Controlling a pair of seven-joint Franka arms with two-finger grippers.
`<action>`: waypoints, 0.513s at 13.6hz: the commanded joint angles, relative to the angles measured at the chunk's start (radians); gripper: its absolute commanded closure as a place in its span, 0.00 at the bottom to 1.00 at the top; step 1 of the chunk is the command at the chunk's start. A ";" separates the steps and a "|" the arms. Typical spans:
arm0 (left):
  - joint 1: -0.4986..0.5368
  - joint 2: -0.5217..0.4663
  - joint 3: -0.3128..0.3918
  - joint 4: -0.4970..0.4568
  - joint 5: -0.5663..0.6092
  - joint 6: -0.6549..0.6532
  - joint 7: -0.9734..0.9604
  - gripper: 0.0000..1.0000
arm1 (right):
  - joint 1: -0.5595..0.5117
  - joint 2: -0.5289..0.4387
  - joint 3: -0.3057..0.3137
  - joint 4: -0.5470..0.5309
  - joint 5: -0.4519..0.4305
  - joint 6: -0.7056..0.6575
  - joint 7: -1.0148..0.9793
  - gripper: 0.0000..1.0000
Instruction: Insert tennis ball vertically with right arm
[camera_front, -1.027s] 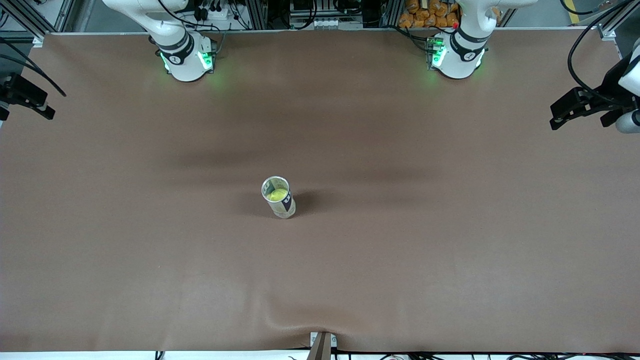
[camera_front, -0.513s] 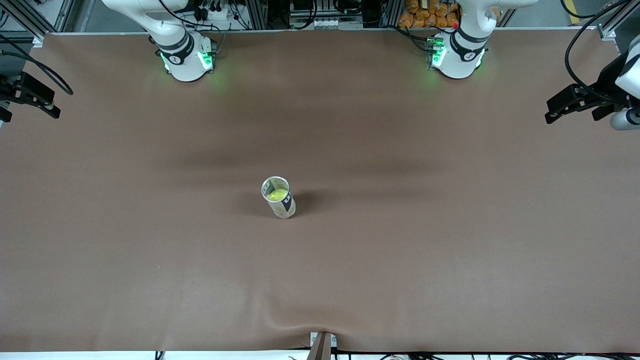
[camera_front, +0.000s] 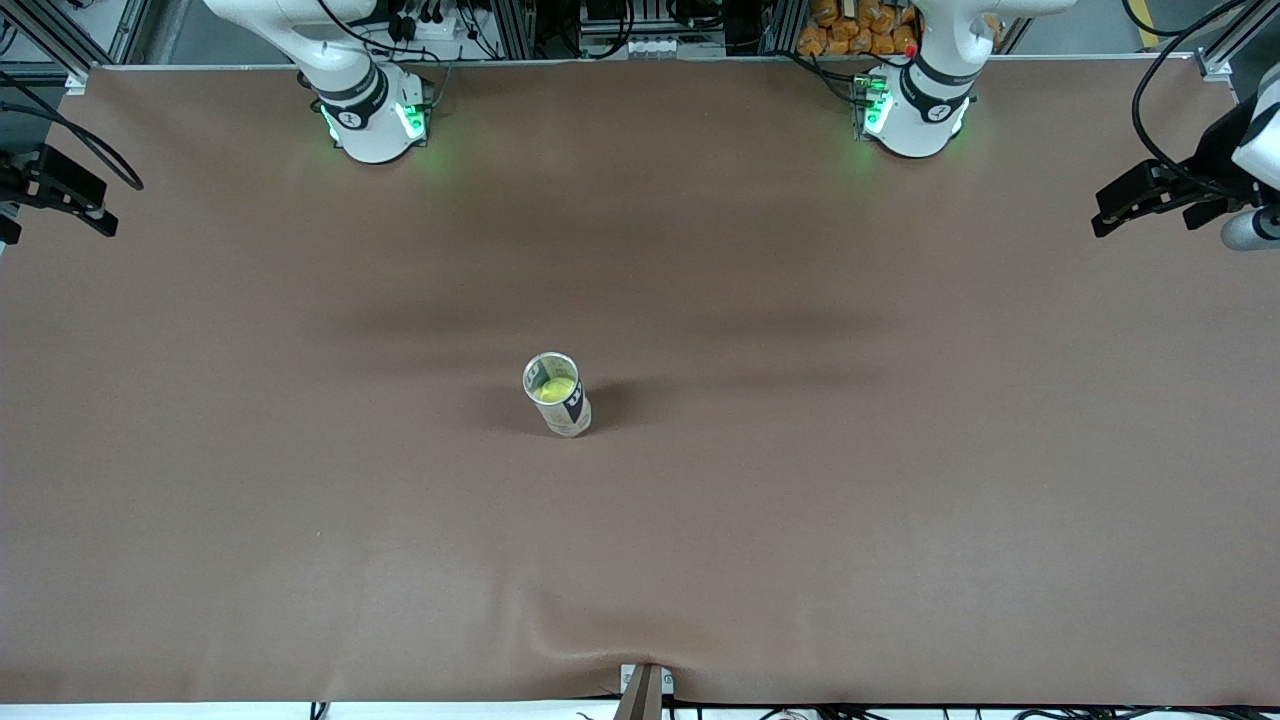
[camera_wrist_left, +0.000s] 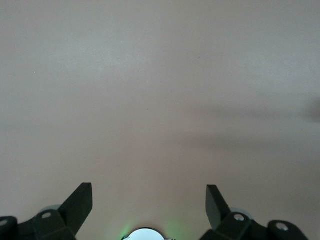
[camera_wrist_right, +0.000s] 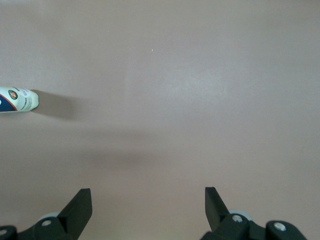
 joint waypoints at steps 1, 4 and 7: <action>-0.003 -0.018 0.010 -0.020 -0.018 0.018 0.014 0.00 | -0.003 -0.006 0.003 -0.009 -0.015 -0.001 -0.007 0.00; 0.000 -0.010 0.017 0.017 -0.016 0.018 0.026 0.00 | -0.005 -0.006 0.002 -0.009 -0.015 -0.003 -0.007 0.00; 0.004 0.002 0.014 0.035 -0.016 0.013 0.030 0.00 | -0.011 -0.004 0.002 -0.009 -0.015 -0.010 -0.003 0.00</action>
